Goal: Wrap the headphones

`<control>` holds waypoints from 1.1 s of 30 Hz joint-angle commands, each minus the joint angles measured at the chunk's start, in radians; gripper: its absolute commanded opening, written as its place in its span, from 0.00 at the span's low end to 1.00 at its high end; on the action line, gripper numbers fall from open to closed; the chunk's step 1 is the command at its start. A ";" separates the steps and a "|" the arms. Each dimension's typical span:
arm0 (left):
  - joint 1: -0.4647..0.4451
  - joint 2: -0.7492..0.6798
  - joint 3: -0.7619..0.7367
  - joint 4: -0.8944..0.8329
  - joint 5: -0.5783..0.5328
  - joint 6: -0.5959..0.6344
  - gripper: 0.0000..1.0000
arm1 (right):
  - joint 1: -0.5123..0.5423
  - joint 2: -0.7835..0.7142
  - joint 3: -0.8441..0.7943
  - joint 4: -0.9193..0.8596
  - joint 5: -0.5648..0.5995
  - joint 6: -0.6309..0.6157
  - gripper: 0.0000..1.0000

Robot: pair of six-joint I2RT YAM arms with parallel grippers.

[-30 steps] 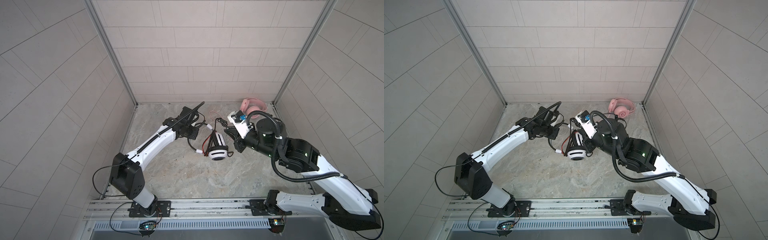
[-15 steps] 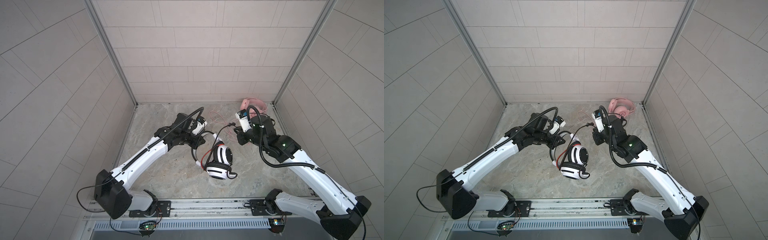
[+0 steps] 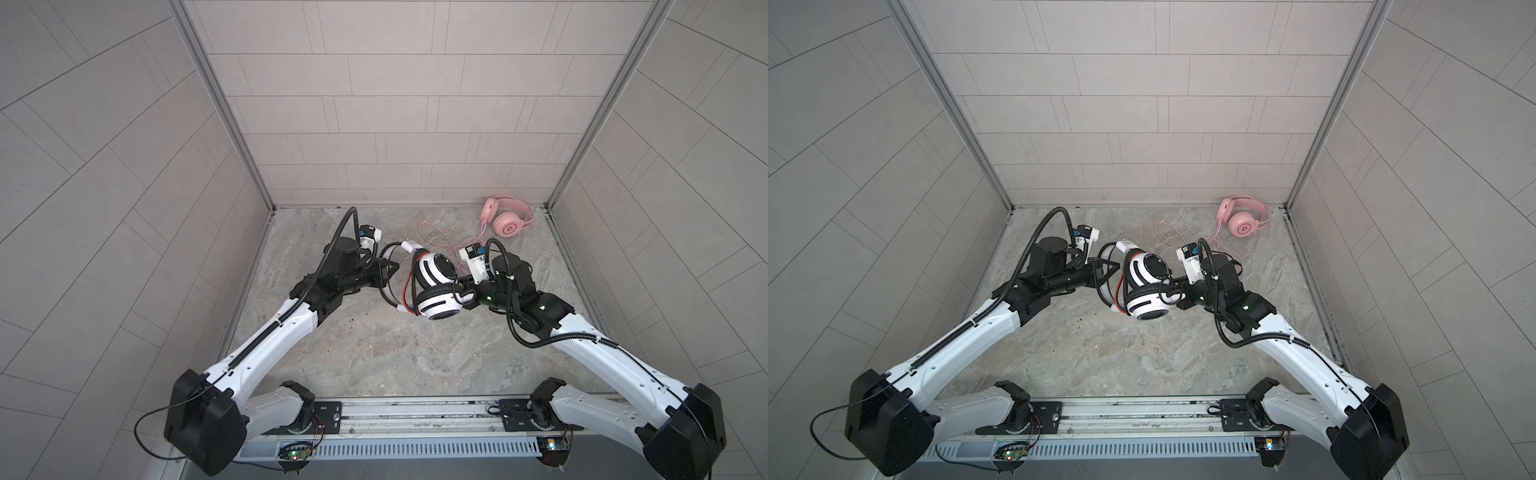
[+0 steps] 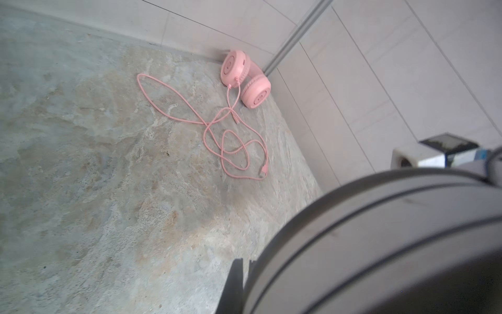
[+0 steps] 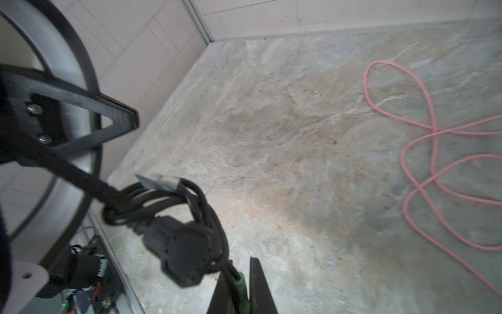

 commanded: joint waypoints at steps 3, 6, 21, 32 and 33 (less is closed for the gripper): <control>0.007 -0.072 -0.076 0.168 -0.304 -0.342 0.00 | 0.005 0.019 -0.038 0.222 -0.076 0.164 0.04; 0.004 -0.081 -0.149 0.199 -0.391 -0.394 0.00 | 0.005 0.067 -0.047 0.249 -0.064 0.159 0.05; 0.032 -0.055 -0.295 0.019 -0.957 -0.566 0.00 | 0.122 0.654 0.271 0.380 -0.013 0.297 0.03; 0.256 0.337 -0.067 -0.103 -0.793 -0.485 0.00 | 0.153 1.143 0.888 0.117 -0.100 0.282 0.03; 0.271 0.366 -0.047 -0.119 -0.781 -0.486 0.00 | 0.150 1.174 0.938 0.092 -0.099 0.280 0.03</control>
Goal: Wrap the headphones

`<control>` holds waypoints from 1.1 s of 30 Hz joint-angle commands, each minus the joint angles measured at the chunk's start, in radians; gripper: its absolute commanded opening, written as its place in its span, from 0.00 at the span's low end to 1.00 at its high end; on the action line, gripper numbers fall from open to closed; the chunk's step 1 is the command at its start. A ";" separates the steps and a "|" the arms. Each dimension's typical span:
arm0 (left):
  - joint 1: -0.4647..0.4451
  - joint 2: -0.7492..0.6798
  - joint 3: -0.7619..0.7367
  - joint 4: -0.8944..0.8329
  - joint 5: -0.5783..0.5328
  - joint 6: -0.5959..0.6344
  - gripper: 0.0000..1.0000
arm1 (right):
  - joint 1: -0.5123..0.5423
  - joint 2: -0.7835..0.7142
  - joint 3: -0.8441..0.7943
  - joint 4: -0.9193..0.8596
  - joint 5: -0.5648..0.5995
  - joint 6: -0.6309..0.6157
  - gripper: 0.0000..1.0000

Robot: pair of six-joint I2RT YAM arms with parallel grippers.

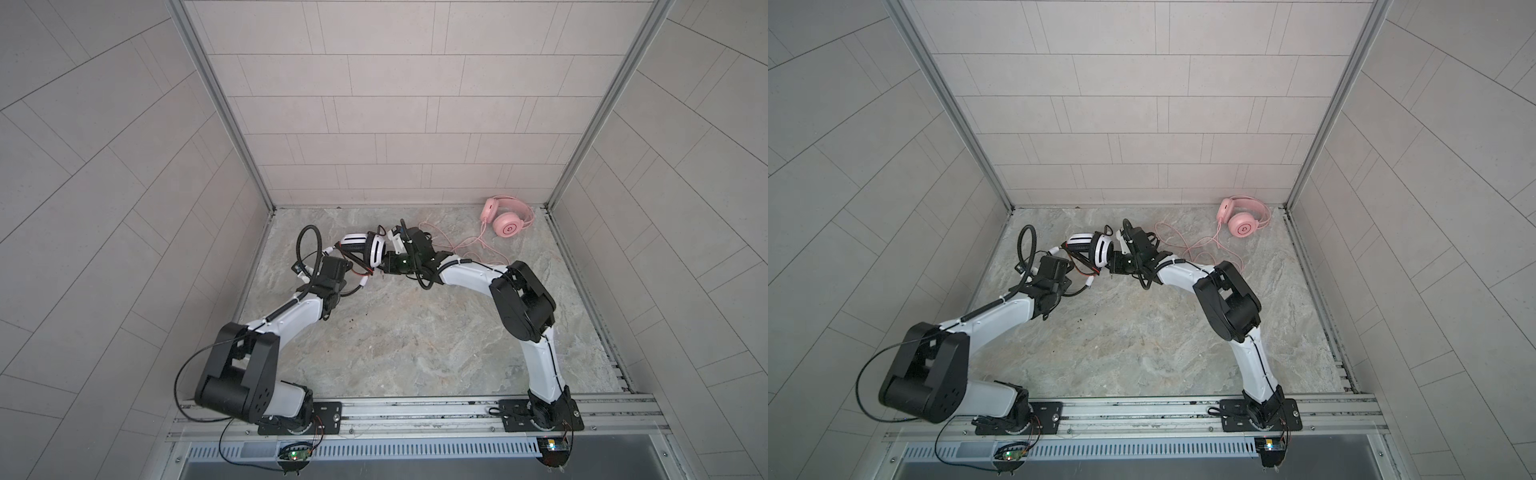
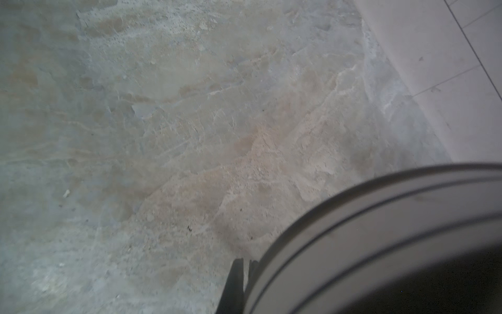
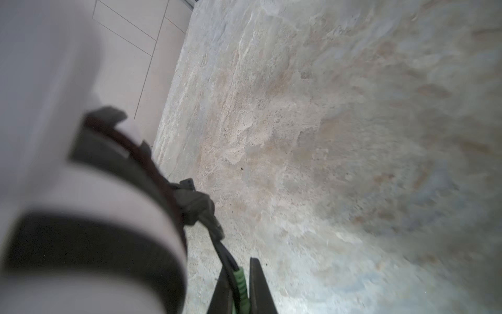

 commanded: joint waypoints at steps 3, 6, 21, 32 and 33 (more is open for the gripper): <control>0.094 0.144 0.124 -0.085 0.047 0.030 0.01 | 0.026 0.179 0.310 -0.192 -0.056 -0.020 0.03; 0.156 0.236 0.195 -0.156 0.132 0.065 0.11 | 0.032 0.301 0.487 -0.269 -0.054 -0.014 0.03; 0.217 0.298 0.264 -0.297 0.194 0.154 0.69 | 0.052 0.253 0.425 -0.312 0.073 -0.081 0.49; 0.218 0.051 0.268 -0.471 0.124 0.267 1.00 | 0.020 -0.087 0.033 -0.294 0.158 -0.197 0.56; 0.218 0.007 0.261 -0.462 0.138 0.290 1.00 | 0.014 -0.123 0.000 -0.293 0.165 -0.212 0.56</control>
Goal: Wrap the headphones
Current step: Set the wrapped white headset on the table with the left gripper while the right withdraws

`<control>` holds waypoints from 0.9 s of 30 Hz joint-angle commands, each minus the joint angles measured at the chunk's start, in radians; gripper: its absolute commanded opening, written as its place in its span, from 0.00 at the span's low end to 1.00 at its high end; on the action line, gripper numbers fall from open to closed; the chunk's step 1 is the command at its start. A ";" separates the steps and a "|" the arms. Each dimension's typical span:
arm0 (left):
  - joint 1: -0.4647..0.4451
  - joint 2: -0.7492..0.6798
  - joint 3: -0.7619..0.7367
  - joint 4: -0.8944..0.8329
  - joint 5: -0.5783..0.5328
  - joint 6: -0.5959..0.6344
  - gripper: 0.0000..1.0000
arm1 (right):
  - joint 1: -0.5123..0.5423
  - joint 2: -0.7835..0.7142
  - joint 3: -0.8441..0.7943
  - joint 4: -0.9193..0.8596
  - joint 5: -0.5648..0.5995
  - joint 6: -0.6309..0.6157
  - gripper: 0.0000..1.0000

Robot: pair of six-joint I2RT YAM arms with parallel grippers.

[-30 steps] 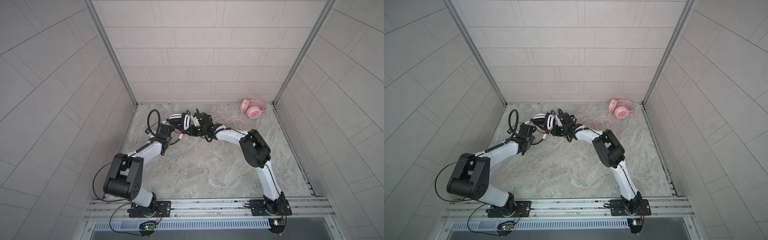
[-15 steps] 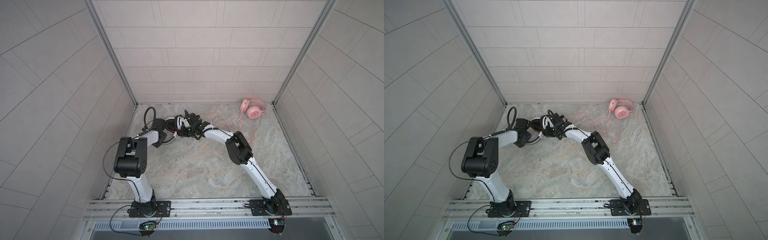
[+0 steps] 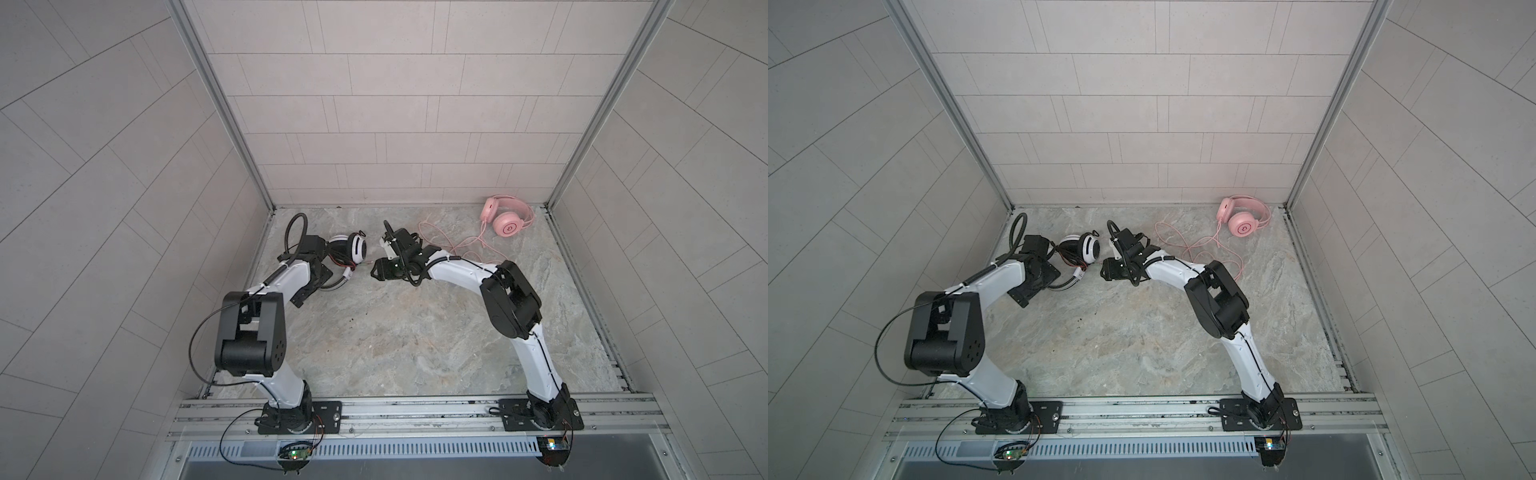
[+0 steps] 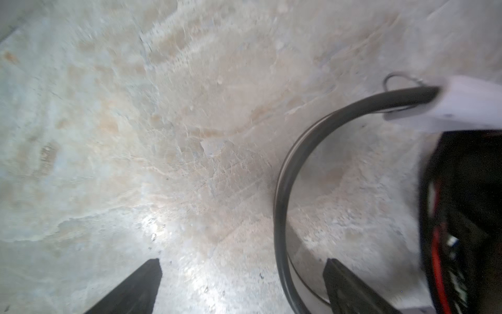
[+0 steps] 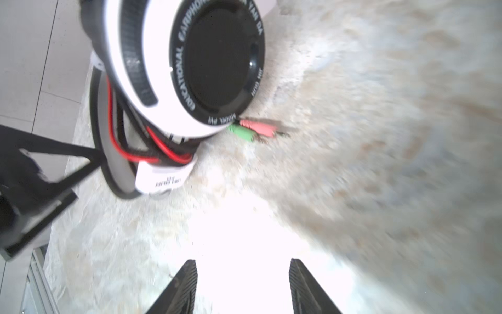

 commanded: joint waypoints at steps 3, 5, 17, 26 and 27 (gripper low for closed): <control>0.004 -0.222 -0.010 -0.006 0.063 0.150 1.00 | -0.046 -0.207 -0.154 0.000 0.055 -0.078 0.56; 0.005 -0.303 -0.030 0.052 0.114 0.235 1.00 | -0.077 -0.288 -0.224 0.000 0.054 -0.093 0.55; 0.006 -0.374 -0.056 0.409 0.568 0.367 0.98 | -0.407 -0.741 -0.543 -0.039 0.093 -0.190 0.55; 0.005 -0.242 -0.001 0.438 0.778 0.414 0.95 | -0.679 -0.738 -0.459 -0.087 0.186 -0.121 0.62; 0.005 -0.247 0.003 0.424 0.780 0.415 0.95 | -0.696 -0.710 -0.432 -0.091 0.238 -0.099 0.64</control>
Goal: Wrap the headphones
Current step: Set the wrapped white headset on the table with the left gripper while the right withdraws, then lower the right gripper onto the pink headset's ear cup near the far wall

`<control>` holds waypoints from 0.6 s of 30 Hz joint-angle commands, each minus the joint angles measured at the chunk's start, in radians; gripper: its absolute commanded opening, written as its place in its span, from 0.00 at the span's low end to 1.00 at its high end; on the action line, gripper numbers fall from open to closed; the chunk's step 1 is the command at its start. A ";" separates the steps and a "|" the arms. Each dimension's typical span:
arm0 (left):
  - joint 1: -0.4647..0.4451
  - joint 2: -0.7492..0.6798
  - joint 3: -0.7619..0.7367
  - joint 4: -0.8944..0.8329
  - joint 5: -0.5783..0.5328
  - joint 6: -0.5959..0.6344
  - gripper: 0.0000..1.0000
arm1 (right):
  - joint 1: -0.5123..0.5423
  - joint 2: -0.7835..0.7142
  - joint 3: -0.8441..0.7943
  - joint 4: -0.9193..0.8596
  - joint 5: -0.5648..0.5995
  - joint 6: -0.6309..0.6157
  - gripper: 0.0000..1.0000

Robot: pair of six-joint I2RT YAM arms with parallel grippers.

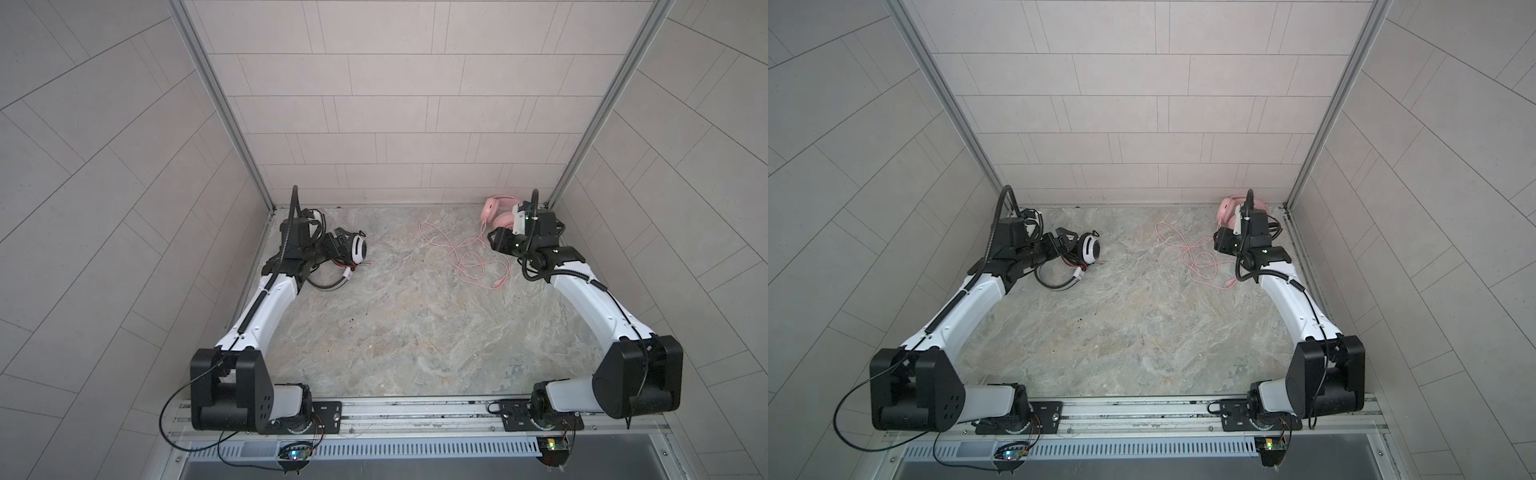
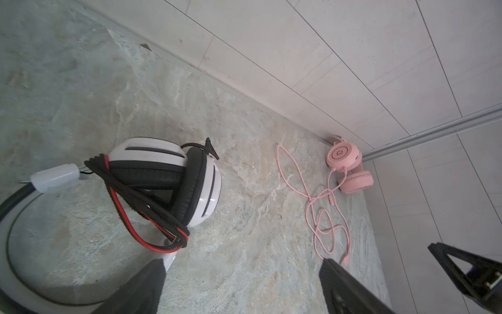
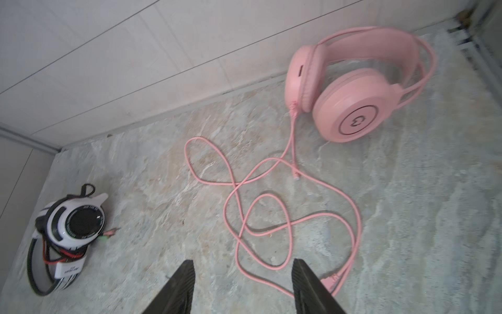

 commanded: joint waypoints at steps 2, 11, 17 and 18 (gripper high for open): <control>0.002 -0.019 0.022 0.003 0.074 0.065 0.94 | -0.058 0.114 0.131 -0.063 0.180 0.093 0.65; 0.005 -0.033 0.030 -0.029 0.056 0.085 0.94 | -0.127 0.544 0.557 -0.230 0.303 0.234 0.74; 0.007 -0.047 0.031 -0.037 0.044 0.091 0.94 | -0.163 0.755 0.821 -0.351 0.274 0.293 0.83; 0.006 -0.047 0.031 -0.038 0.044 0.091 0.94 | -0.169 0.783 0.859 -0.366 0.276 0.304 0.90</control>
